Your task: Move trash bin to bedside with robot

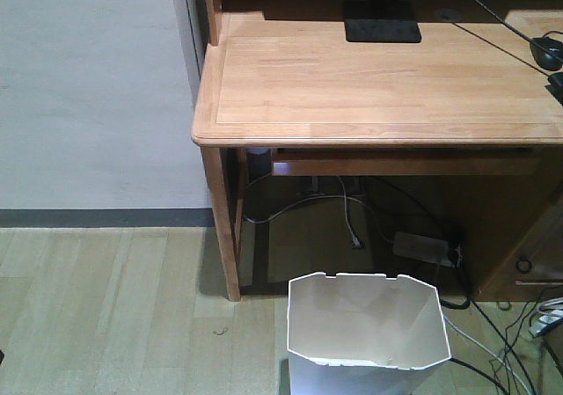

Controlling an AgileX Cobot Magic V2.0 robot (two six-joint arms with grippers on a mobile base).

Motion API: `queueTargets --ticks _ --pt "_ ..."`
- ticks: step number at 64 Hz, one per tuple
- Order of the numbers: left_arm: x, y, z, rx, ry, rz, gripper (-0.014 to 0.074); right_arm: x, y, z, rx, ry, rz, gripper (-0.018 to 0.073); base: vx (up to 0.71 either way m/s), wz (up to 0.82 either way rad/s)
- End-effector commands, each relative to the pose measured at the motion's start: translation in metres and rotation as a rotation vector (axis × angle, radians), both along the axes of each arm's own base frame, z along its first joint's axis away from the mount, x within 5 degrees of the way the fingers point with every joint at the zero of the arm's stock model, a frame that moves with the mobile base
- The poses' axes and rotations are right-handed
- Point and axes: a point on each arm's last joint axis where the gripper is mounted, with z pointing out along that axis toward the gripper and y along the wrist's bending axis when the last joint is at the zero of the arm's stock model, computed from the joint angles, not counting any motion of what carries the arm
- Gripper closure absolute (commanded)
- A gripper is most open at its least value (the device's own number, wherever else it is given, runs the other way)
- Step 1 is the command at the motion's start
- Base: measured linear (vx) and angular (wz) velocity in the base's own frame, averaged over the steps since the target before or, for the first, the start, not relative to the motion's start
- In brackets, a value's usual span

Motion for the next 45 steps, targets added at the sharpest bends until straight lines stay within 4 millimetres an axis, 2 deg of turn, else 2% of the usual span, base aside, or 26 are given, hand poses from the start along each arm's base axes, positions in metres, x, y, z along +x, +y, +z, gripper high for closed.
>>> queueTargets --ticks 1,10,19,36,45 --pt "0.0007 -0.0001 0.0007 -0.007 -0.065 0.0 0.0602 0.0035 0.0001 0.0173 -0.005 -0.093 0.003 0.0565 0.0 0.0" --pt "0.0007 -0.0001 0.0007 -0.007 -0.065 0.0 0.0602 0.0035 0.0 0.0174 -0.023 -0.093 0.004 0.0536 0.0 0.0" --pt "0.0007 -0.0001 0.0007 -0.007 -0.065 0.0 0.0602 0.0035 -0.0002 0.0173 -0.034 -0.092 0.005 0.0446 0.0 0.0" --pt "0.0007 -0.0001 0.0007 -0.007 -0.065 0.0 0.0602 0.0034 -0.0002 0.017 -0.034 -0.089 0.004 0.0169 0.0 0.0" --pt "0.0007 -0.0001 0.0007 -0.007 -0.065 0.0 0.0602 0.0034 -0.0002 0.017 -0.034 -0.09 0.004 0.0067 0.0 0.0"
